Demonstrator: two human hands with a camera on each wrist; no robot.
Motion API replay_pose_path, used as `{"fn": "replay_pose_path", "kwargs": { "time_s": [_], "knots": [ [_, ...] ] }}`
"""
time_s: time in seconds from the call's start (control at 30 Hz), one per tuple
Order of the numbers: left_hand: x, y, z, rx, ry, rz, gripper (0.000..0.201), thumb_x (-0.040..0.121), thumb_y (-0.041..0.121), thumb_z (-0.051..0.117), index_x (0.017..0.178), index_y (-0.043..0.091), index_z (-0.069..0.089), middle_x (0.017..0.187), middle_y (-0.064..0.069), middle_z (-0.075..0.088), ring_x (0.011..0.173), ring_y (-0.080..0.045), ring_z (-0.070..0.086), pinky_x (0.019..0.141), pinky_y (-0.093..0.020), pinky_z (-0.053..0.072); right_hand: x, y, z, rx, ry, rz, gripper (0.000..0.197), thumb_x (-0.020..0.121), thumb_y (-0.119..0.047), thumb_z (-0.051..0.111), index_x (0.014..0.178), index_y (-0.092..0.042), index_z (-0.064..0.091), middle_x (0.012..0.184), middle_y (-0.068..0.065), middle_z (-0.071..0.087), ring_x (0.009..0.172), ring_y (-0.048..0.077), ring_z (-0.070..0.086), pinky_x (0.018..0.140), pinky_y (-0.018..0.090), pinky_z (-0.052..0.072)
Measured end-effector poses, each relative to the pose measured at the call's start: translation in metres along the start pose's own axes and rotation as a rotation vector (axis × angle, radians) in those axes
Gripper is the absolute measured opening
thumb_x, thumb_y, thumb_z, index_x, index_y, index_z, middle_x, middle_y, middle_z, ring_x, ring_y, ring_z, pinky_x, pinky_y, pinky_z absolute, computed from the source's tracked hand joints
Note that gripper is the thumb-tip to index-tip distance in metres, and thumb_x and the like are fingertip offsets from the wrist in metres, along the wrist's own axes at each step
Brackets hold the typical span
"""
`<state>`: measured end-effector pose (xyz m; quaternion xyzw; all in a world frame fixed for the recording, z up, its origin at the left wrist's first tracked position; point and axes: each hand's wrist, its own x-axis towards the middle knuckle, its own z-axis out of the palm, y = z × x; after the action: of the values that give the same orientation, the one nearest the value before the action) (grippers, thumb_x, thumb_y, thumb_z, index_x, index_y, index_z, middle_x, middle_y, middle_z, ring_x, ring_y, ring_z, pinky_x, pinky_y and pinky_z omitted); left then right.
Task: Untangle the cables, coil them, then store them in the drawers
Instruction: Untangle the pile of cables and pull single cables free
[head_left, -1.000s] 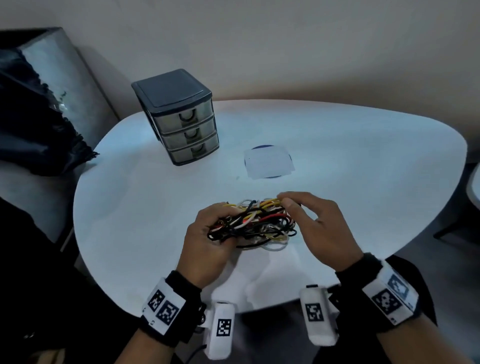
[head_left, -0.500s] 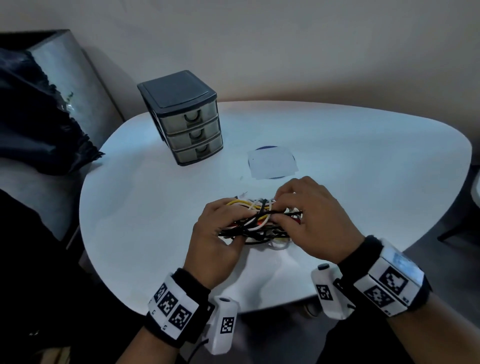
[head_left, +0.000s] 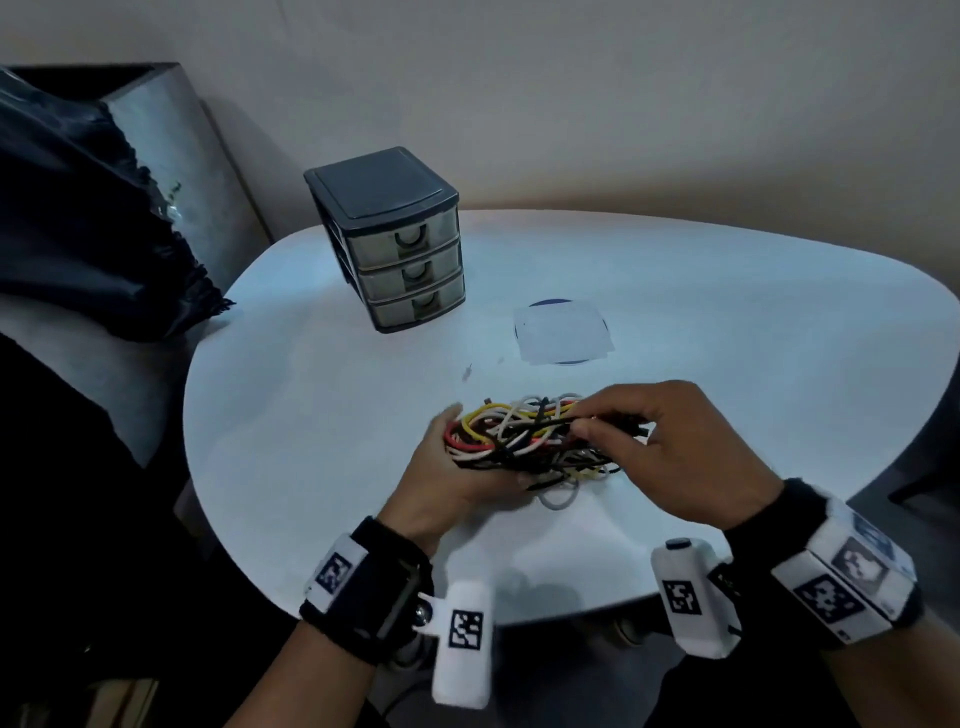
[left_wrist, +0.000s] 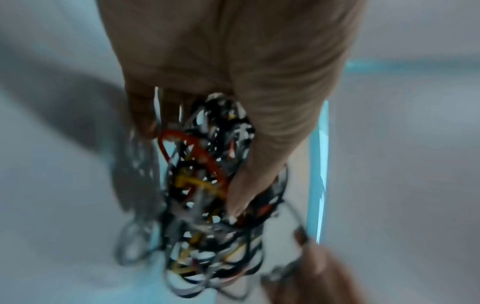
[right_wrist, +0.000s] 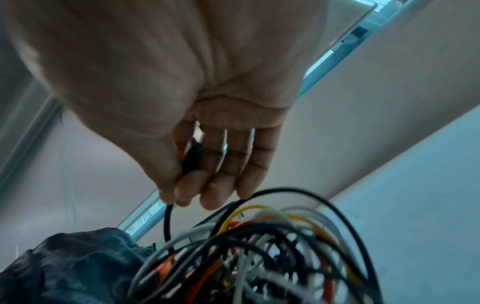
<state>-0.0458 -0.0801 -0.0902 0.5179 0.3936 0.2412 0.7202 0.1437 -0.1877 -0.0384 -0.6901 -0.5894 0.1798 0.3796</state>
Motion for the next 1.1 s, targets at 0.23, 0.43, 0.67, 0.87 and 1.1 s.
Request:
{"fn": "replay_pose_path", "kwargs": {
  "time_s": [0.23, 0.43, 0.67, 0.87, 1.1],
  "knots": [
    [-0.004, 0.023, -0.014, -0.333, 0.003, -0.411, 0.059, 0.081, 0.045, 0.072, 0.116, -0.003, 0.066, 0.101, -0.016, 0.069, 0.088, -0.029, 0.069, 0.071, -0.037, 0.062, -0.003, 0.0, 0.013, 0.102, 0.012, 0.036, 0.013, 0.087, -0.018, 0.072, 0.09, -0.03, 0.077, 0.084, -0.023, 0.071, 0.082, 0.001, 0.067, 0.077, 0.018, 0.048],
    [0.003, 0.039, -0.004, -0.173, 0.052, -0.3, 0.022, 0.08, 0.011, 0.075, 0.099, 0.001, 0.069, 0.092, -0.015, 0.07, 0.072, -0.02, 0.069, 0.07, -0.029, 0.06, -0.004, -0.005, 0.013, 0.124, 0.003, 0.007, 0.012, 0.088, -0.018, 0.072, 0.089, -0.029, 0.077, 0.085, -0.019, 0.073, 0.08, 0.004, 0.068, 0.076, 0.03, 0.055],
    [-0.007, 0.052, 0.003, -0.041, 0.21, 0.192, 0.028, 0.071, -0.009, 0.079, 0.064, 0.004, 0.056, 0.072, -0.013, 0.071, 0.064, -0.02, 0.071, 0.057, -0.024, 0.054, -0.02, -0.017, 0.007, -0.215, 0.173, -0.099, 0.011, 0.083, -0.039, 0.065, 0.086, -0.033, 0.074, 0.069, -0.02, 0.064, 0.062, 0.002, 0.057, 0.061, 0.031, 0.051],
    [-0.014, 0.022, 0.002, 0.009, 0.267, 0.279, 0.034, 0.072, -0.009, 0.08, 0.095, 0.011, 0.062, 0.118, 0.007, 0.067, 0.096, -0.011, 0.072, 0.078, -0.029, 0.059, -0.04, -0.009, 0.044, -0.226, 0.216, 0.024, 0.002, 0.082, -0.031, 0.063, 0.082, -0.029, 0.065, 0.056, -0.016, 0.056, 0.053, 0.011, 0.052, 0.054, 0.029, 0.048],
    [-0.018, -0.019, -0.003, 0.208, 0.097, 0.118, 0.074, 0.057, 0.017, 0.086, 0.127, 0.022, 0.064, 0.134, 0.002, 0.061, 0.119, -0.011, 0.062, 0.102, -0.033, 0.05, -0.045, 0.019, 0.073, -0.061, 0.158, 0.225, 0.026, 0.082, -0.021, 0.073, 0.069, -0.023, 0.05, 0.053, -0.007, 0.056, 0.05, 0.016, 0.051, 0.05, 0.031, 0.043]
  ]
}}
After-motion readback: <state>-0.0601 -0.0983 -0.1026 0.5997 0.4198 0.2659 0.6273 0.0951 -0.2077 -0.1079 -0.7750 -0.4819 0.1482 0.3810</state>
